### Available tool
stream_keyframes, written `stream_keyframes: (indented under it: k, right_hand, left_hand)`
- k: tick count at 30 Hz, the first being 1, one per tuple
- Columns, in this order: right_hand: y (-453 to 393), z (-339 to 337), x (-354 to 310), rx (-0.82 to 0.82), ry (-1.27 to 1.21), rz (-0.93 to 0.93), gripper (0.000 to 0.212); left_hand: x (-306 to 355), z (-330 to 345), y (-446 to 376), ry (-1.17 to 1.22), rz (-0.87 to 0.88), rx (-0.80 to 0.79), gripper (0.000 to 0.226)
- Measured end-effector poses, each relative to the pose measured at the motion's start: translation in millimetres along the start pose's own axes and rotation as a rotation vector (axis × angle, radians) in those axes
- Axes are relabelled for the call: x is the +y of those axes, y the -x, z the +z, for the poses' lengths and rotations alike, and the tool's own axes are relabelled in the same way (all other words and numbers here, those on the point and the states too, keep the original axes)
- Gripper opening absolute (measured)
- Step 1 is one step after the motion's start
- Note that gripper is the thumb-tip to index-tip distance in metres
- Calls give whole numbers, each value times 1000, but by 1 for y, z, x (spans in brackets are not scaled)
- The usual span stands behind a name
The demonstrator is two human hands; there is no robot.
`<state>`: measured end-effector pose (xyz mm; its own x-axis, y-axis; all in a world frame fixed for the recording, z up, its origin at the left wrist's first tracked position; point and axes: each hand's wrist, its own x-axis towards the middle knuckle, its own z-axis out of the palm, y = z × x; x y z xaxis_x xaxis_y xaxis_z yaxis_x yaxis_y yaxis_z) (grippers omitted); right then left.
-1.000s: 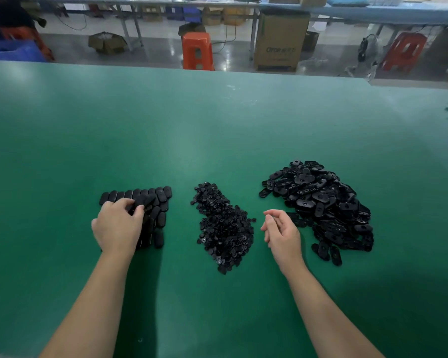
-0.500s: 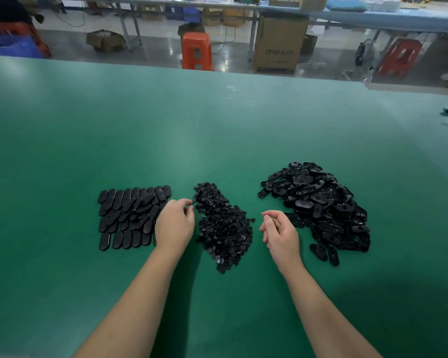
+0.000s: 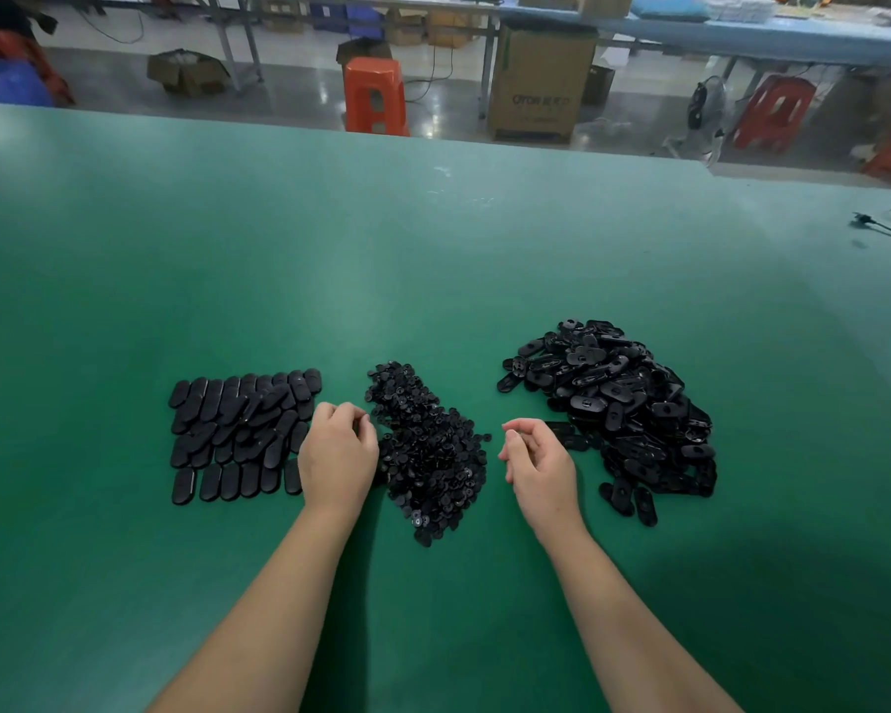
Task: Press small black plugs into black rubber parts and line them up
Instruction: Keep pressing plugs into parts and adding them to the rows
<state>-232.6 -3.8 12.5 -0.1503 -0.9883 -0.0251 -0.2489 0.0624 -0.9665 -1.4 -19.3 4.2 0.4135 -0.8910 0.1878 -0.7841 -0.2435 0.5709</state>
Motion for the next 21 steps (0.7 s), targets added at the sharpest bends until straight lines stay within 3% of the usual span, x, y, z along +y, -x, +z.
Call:
stream_keyframes:
  k: [5,8,13,18,21]
  right_hand:
    - [1,1,-1,3,29,3,18]
    - [1,-1,-1,87,111,-17,19]
    - [-10,-31,-6,213,458,-97,20]
    - [-26,-67,-6,119,943,-79,27]
    - [-32,-73,-2,78,1098,-35,27]
  left_hand:
    - [2,-1,0,-22,9,-5,13]
    - [2,-1,0,-52,31,-8,14]
    - [3,-1,0,-73,71,-7,15]
    - [2,0,2,-55,51,18,10]
    - [1,1,2,-69,37,24,16]
